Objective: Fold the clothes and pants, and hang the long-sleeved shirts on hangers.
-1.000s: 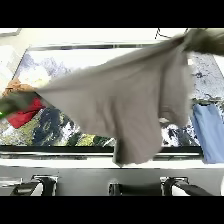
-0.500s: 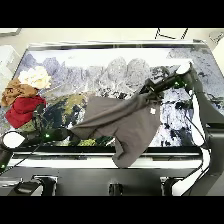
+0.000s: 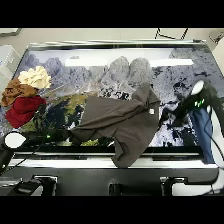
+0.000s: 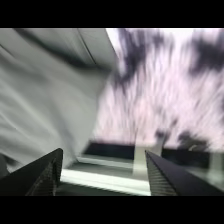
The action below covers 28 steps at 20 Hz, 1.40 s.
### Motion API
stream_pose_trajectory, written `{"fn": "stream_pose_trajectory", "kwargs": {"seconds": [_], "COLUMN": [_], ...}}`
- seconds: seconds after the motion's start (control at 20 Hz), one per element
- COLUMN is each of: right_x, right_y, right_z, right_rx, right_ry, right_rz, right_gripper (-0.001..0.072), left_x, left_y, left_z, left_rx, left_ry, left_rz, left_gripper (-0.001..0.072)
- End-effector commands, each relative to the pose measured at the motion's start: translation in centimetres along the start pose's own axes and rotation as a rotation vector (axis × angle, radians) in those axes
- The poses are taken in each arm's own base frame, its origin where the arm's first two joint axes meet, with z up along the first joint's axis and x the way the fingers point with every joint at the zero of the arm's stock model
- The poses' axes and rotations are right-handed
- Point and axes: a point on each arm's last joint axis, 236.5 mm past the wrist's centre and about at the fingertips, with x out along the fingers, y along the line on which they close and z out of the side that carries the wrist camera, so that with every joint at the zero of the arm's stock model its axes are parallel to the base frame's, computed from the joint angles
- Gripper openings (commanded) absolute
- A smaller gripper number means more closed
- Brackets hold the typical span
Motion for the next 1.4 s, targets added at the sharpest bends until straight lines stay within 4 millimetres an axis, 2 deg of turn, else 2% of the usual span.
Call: {"fn": "stream_pose_trajectory", "kwargs": {"seconds": [0.0,0.1,0.25,0.35,0.4,0.45,0.5,0.55,0.6,0.65,0.7,0.75,0.8,0.85,0.9,0.95,1.0,1.05,1.15,1.25,1.3,1.35], "right_x": [6.4,8.0,9.9,10.4,10.5,10.2,9.2,7.1,3.6,-1.2,-8.1,-16.5,-25.1,-33.5,-41.3,-47.0,-50.6,-52.8,-55.2,-56.1,-56.2,-56.2], "right_y": [1.2,3.3,5.6,7.6,8.5,9.1,9.6,9.9,10.1,10.5,11.1,11.9,13.0,14.2,15.3,16.0,16.5,17.0,17.4,17.2,17.1,17.1], "right_z": [-5.2,-5.0,-4.7,-4.5,-4.5,-4.4,-4.2,-3.4,-2.0,-0.3,1.5,2.2,1.1,-1.7,-6.3,-11.8,-16.9,-21.6,-29.8,-34.7,-36.3,-37.1], "right_rx": [0.019,0.056,0.009,-0.028,-0.039,-0.050,-0.078,-0.137,-0.192,-0.244,-0.298,-0.346,-0.388,-0.426,-0.466,-0.504,-0.530,-0.556,-0.592,-0.604,-0.598,-0.593], "right_ry": [0.000,-0.067,-0.109,-0.135,-0.142,-0.143,-0.151,-0.192,-0.274,-0.394,-0.579,-0.806,-1.041,-1.278,-1.520,-1.725,-1.875,-1.992,-2.190,-2.308,-2.340,-2.350], "right_rz": [0.148,0.239,0.239,0.245,0.257,0.266,0.270,0.261,0.235,0.210,0.181,0.151,0.132,0.117,0.097,0.060,0.035,0.046,0.075,0.085,0.104,0.123], "right_gripper": [0.0613,0.0603,0.0595,0.0486,0.0318,0.0039,0.0045,0.0045,0.0045,0.0045,0.0046,0.0046,0.0046,0.0046,0.0047,0.0047,0.0047,0.0047,0.0047,0.0047,0.0047,0.0047], "left_x": [0.0,0.0,-0.1,-0.3,-0.4,-0.7,-1.2,-2.2,-3.8,-6.2,-9.5,-13.2,-17.6,-22.9,-27.8,-32.5,-36.3,-38.9,-42.0,-43.9,-45.1,-46.2], "left_y": [0.2,0.2,0.1,0.0,-0.1,-0.3,-0.8,-1.2,-1.8,-2.7,-4.0,-5.9,-8.8,-12.5,-16.0,-19.0,-21.3,-22.8,-24.7,-25.5,-25.9,-26.2], "left_z": [-0.1,0.1,0.3,0.4,0.5,0.9,1.6,3.0,5.0,7.6,10.6,13.4,15.9,17.9,18.7,18.8,18.3,17.6,15.7,13.9,13.2,12.6], "left_rx": [0.009,0.011,0.013,0.019,0.025,0.043,0.091,0.151,0.207,0.282,0.361,0.425,0.475,0.522,0.562,0.599,0.611,0.607,0.615,0.630,0.636,0.640], "left_ry": [0.002,-0.003,-0.014,-0.023,-0.027,-0.037,-0.057,-0.093,-0.143,-0.214,-0.301,-0.404,-0.523,-0.657,-0.774,-0.882,-0.967,-1.022,-1.083,-1.124,-1.159,-1.197], "left_rz": [0.010,0.010,0.009,0.007,0.006,0.003,0.000,0.016,0.045,0.083,0.127,0.156,0.150,0.120,0.078,0.040,-0.004,-0.044,-0.111,-0.144,-0.154,-0.164], "left_gripper": [0.0026,0.0026,0.0026,0.0026,0.0026,0.0026,0.0025,0.0024,0.0024,0.0024,0.0024,0.0025,0.0025,0.0025,0.0025,0.0026,0.0026,0.0026,0.0026,0.0025,0.0026,0.0025]}}
